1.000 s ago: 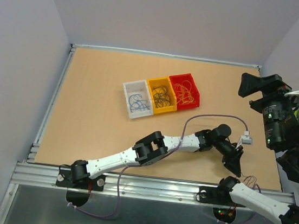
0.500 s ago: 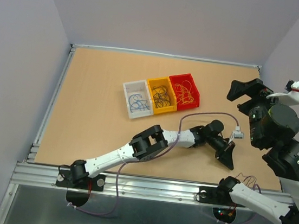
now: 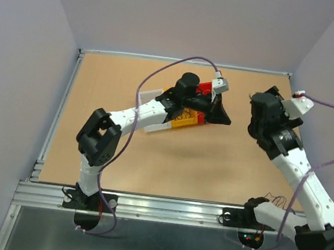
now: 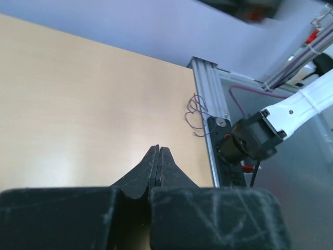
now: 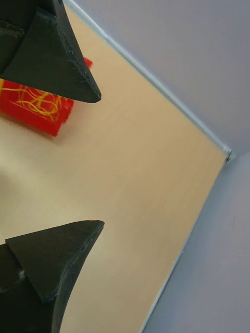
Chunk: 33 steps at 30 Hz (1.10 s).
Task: Untangle the cables
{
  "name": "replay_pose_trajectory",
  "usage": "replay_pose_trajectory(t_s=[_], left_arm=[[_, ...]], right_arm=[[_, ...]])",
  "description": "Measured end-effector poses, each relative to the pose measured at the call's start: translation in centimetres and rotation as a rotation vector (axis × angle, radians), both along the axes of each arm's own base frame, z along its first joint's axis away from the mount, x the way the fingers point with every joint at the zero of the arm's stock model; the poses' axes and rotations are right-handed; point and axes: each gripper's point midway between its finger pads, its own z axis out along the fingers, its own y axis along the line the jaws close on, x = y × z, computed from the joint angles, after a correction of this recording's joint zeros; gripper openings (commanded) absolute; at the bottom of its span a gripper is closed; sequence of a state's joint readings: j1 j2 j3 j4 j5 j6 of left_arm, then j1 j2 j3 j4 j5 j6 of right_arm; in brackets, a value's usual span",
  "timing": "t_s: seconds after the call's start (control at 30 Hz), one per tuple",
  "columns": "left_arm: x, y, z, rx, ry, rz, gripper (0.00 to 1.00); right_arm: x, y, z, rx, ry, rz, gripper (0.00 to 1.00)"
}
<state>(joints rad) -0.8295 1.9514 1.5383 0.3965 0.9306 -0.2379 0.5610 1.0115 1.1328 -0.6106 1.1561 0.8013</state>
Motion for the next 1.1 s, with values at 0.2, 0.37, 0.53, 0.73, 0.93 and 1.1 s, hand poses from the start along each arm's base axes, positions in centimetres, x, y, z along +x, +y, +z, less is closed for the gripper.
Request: replay_pose_trajectory(t_s=[0.2, 0.37, 0.53, 0.73, 0.93, 1.1], left_arm=[[0.0, 5.7, 0.7, 0.026, -0.128, 0.071, 0.00], [-0.2, 8.6, -3.0, 0.126, -0.115, 0.106, 0.00], [-0.3, 10.1, -3.5, 0.145, -0.133, 0.123, 0.00], [-1.5, 11.1, -5.4, 0.153, -0.126, 0.103, 0.01], [-2.7, 12.2, -7.9, 0.192, -0.113, 0.093, 0.01], [-4.5, 13.9, -7.4, 0.180, -0.156, 0.099, 0.01]], right_arm=[[6.9, -9.9, -7.4, 0.179, 0.208, -0.240, 0.88], [0.9, -13.6, -14.2, 0.411, 0.239, -0.585, 0.83], [-6.7, -11.5, -19.6, 0.629, 0.199, -0.784, 0.77], [-14.6, -10.3, -24.3, 0.657, 0.334, -0.965, 0.60], [-17.5, -10.3, -23.7, 0.677, 0.257, -0.980, 0.47], [-18.1, -11.0, -23.9, 0.609, 0.287, -1.016, 0.52]])
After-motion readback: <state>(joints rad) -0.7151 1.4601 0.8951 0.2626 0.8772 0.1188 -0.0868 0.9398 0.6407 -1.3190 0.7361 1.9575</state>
